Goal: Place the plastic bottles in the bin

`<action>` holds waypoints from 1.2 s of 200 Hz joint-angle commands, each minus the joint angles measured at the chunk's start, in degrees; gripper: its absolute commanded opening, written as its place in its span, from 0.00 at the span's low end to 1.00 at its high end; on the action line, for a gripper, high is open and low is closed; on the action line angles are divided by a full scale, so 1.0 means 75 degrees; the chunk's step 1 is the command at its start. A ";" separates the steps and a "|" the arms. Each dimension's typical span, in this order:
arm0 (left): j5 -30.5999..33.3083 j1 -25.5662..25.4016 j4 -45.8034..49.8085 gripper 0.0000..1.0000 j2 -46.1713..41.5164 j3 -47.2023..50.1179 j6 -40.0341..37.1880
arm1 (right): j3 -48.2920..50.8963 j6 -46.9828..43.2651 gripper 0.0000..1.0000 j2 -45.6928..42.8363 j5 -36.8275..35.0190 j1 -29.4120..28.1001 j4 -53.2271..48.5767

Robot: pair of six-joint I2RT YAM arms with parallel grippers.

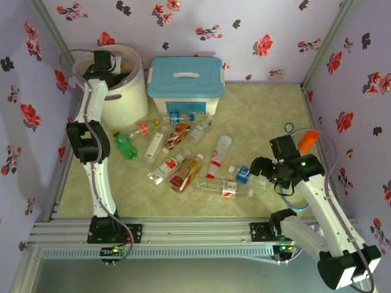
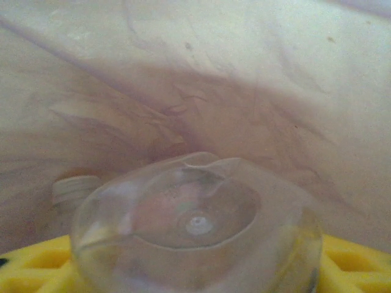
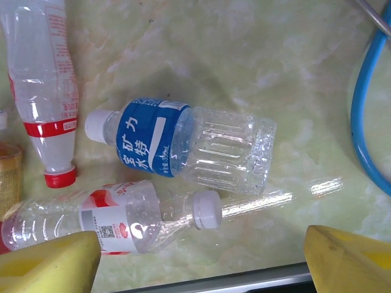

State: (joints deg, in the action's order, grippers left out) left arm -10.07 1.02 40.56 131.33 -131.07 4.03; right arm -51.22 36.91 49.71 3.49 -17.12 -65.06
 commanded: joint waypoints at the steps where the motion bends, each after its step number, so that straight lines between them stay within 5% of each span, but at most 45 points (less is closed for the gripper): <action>1: 0.0033 0.0010 -0.0077 0.77 -0.0066 -0.0064 -0.0125 | 0.0202 0.0125 0.88 -0.0014 0.0021 0.0050 0.0178; 59: 0.0123 0.0027 -0.0029 0.99 -0.0673 -0.0426 -0.0182 | 0.0658 -0.1151 0.93 -0.0131 -0.0113 -0.0082 0.1004; 86: 0.0381 0.0076 -0.0025 1.00 -0.1237 -0.0433 -0.0239 | 0.0286 -0.1489 0.94 0.0011 -0.0673 -0.0131 0.1265; 117: 0.0775 0.0192 -0.0043 1.00 -0.2101 -0.0149 -0.0535 | -0.0334 -0.2343 0.93 0.0896 -0.0337 -0.0107 0.1764; 128: 0.0983 0.0239 -0.0051 1.00 -0.2525 0.0126 -0.0545 | -0.0499 -0.2953 0.93 0.1242 0.0474 -0.0072 0.2081; 148: 0.1125 0.0345 -0.0667 1.00 -0.3499 0.1386 -0.0350 | -0.1273 -0.3875 0.94 0.2083 0.1006 -0.0112 0.1975; 180: 0.1105 0.0376 -0.1540 1.00 -0.5238 0.3620 0.0315 | -0.2786 -0.5751 0.97 0.3809 -0.0332 -0.0383 -0.0010; 208: 0.0696 0.0348 -0.2589 1.00 -0.6787 0.5857 0.1148 | -0.2436 -0.7169 0.99 0.4186 -0.0782 -0.0758 -0.0834; 240: 0.0122 -0.0078 -0.3333 0.99 -0.7697 0.7465 0.1753 | -0.1910 -0.7469 0.90 0.4287 -0.0614 -0.0764 -0.1220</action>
State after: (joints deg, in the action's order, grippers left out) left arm -5.28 3.07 22.68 76.86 -80.31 12.16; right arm -67.90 -12.51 81.76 0.54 -22.79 -67.26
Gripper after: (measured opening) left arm 0.993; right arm 0.911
